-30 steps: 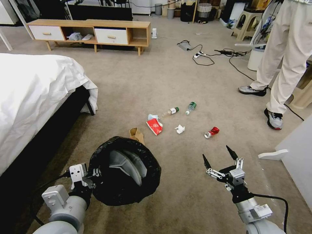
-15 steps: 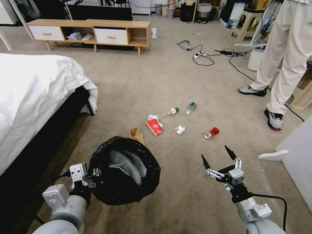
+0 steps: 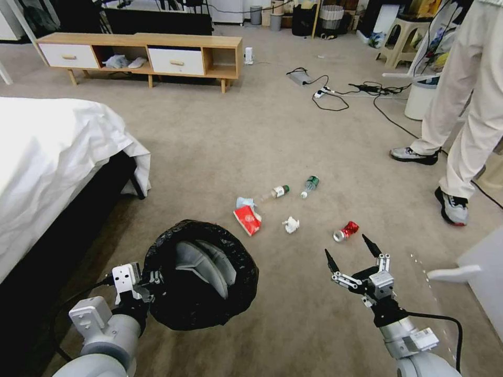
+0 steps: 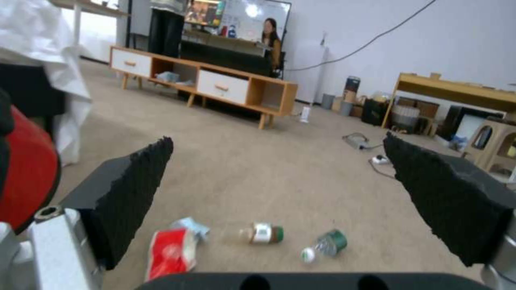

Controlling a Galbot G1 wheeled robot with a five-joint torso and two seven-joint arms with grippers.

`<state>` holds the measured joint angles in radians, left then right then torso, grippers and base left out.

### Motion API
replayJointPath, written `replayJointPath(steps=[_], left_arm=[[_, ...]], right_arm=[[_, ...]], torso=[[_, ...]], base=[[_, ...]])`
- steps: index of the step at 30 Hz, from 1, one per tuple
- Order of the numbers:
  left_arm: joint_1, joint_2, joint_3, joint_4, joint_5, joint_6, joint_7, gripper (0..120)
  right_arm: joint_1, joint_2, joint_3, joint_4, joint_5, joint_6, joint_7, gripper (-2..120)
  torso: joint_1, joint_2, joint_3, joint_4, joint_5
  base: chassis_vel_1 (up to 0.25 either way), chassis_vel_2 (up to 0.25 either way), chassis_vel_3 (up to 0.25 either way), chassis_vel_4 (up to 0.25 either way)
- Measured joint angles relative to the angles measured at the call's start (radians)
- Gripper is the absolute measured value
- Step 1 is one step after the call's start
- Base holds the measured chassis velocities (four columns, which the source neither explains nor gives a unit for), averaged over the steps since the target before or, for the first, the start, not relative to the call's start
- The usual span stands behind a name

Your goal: Pick up the trash bin and place the garbage on the floor into it.

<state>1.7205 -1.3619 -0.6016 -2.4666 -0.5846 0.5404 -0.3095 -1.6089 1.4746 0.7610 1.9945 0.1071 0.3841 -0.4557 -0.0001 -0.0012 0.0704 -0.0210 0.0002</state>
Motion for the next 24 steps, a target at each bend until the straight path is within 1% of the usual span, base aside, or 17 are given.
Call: replayJointPath(steps=[1, 4, 7, 10, 24], left_arm=[[0.000, 0.000, 0.000, 0.000, 0.000, 0.000, 0.000, 0], [0.000, -0.001, 0.000, 0.000, 0.001, 0.000, -0.001, 0], [0.000, -0.001, 0.000, -0.001, 0.001, 0.000, -0.001, 0], [0.000, -0.001, -0.001, -0.001, 0.001, 0.000, -0.001, 0], [0.000, 0.001, -0.002, -0.001, 0.001, 0.000, -0.002, 0]], right_arm=[[0.001, 0.000, -0.001, 0.000, -0.002, -0.002, 0.004, 100], [0.000, 0.000, 0.000, 0.003, -0.008, -0.010, 0.018, 100], [0.000, -0.001, 0.000, 0.004, -0.011, -0.012, 0.023, 100], [0.000, -0.001, 0.000, 0.004, -0.012, -0.012, 0.024, 100], [-0.001, 0.004, 0.000, 0.005, -0.019, -0.014, 0.022, 100]], torso=[[0.000, 0.000, 0.000, 0.0003, 0.0000], [0.000, 0.000, 0.000, 0.0000, -0.0001], [0.000, 0.000, 0.001, -0.0001, 0.0000], [0.000, 0.000, 0.001, -0.0001, -0.0001], [0.000, 0.000, 0.000, 0.0000, 0.0000]], base=[[-0.300, 0.268, 0.308, -0.281], [-0.264, 0.273, 0.296, -0.236], [-0.168, 0.171, 0.187, -0.178], [-0.070, 0.098, 0.028, -0.068], [0.012, -0.014, -0.007, 0.014]])
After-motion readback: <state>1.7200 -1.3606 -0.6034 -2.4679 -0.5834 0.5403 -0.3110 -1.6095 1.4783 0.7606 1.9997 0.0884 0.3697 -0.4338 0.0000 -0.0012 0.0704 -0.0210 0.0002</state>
